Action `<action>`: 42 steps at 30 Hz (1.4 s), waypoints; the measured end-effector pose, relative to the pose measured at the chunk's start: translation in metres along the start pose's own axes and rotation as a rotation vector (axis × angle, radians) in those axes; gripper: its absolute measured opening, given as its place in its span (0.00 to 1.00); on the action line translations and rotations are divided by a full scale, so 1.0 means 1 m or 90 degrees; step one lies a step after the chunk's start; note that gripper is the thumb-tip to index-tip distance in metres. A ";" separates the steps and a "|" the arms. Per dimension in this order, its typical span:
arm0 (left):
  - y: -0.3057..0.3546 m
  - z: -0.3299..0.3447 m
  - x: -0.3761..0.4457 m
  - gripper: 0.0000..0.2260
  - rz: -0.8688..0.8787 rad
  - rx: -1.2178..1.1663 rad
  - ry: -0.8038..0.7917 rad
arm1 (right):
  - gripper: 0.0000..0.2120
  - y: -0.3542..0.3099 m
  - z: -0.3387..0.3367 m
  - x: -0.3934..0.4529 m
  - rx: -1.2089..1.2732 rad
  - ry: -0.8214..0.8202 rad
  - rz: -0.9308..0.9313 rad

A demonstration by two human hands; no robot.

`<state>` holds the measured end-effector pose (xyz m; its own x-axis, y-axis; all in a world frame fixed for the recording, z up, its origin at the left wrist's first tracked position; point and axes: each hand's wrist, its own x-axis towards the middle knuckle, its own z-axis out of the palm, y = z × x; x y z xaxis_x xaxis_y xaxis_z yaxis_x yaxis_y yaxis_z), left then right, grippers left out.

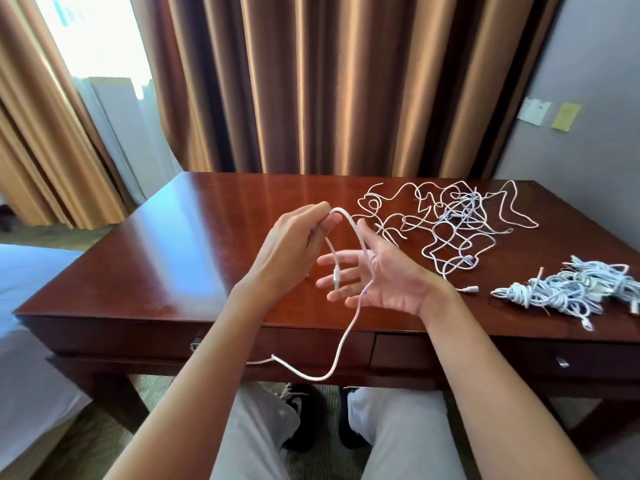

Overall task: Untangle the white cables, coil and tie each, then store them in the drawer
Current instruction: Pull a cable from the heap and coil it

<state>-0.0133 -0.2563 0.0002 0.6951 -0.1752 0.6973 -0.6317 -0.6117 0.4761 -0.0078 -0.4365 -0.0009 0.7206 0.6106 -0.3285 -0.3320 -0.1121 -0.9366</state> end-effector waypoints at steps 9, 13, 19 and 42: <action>-0.010 -0.006 -0.008 0.07 0.164 0.280 -0.032 | 0.17 0.005 0.006 0.006 0.119 0.062 -0.184; -0.017 0.000 -0.010 0.19 0.178 0.399 -0.050 | 0.16 0.000 0.009 0.015 0.071 0.100 -0.211; -0.026 0.004 -0.001 0.31 0.180 0.463 -0.093 | 0.15 -0.008 0.011 0.025 0.056 0.077 -0.152; -0.156 0.054 0.071 0.13 -0.061 -0.047 0.040 | 0.05 -0.029 -0.067 0.175 -0.297 0.305 -0.437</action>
<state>0.1531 -0.2146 -0.0531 0.7323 -0.0690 0.6774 -0.5883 -0.5650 0.5785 0.1688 -0.3793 -0.0398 0.8747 0.2855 0.3917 0.4566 -0.2141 -0.8635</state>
